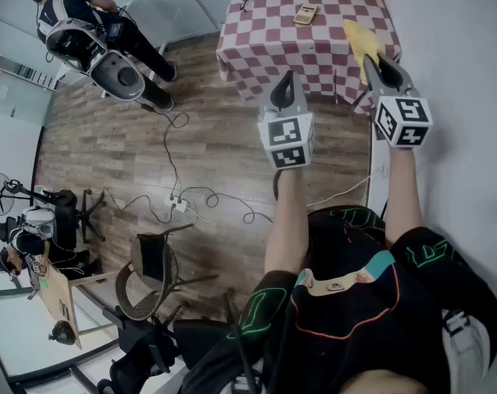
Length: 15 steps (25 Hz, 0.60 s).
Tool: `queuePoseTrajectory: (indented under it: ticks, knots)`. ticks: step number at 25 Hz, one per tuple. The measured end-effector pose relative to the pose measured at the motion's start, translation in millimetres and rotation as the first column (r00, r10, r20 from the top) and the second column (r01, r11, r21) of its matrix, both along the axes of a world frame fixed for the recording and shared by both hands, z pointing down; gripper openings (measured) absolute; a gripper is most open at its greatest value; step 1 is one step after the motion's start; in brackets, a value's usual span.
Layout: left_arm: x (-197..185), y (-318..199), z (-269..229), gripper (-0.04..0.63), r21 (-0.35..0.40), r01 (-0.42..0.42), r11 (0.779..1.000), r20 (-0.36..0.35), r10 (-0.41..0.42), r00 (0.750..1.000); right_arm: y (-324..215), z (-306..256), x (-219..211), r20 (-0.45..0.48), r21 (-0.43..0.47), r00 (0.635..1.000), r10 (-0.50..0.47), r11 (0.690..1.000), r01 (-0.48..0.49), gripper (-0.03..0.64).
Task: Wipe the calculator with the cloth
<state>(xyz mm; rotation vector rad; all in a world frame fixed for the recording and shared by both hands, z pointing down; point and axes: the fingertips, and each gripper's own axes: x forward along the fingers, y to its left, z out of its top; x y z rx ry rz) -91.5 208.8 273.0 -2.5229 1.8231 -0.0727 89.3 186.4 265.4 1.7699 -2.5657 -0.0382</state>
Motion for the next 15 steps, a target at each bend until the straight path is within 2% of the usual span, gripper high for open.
queuePoseTrajectory:
  ticks: [7,12,15]
  knots:
    - [-21,2,1,0.009,-0.008,-0.011,1.0,-0.012,0.011,1.0,3,-3,-12,0.037,0.01,0.998,0.051,0.999,-0.051,0.064]
    - [-36,3,14,0.01,-0.021,-0.018,1.0,-0.063,0.017,0.998,14,6,-26,0.011,-0.003,0.998,0.06,0.998,-0.06,0.064]
    - [-30,5,29,0.009,-0.05,-0.044,0.998,-0.073,0.041,0.997,20,18,-16,0.002,-0.033,0.995,0.095,0.995,-0.095,0.064]
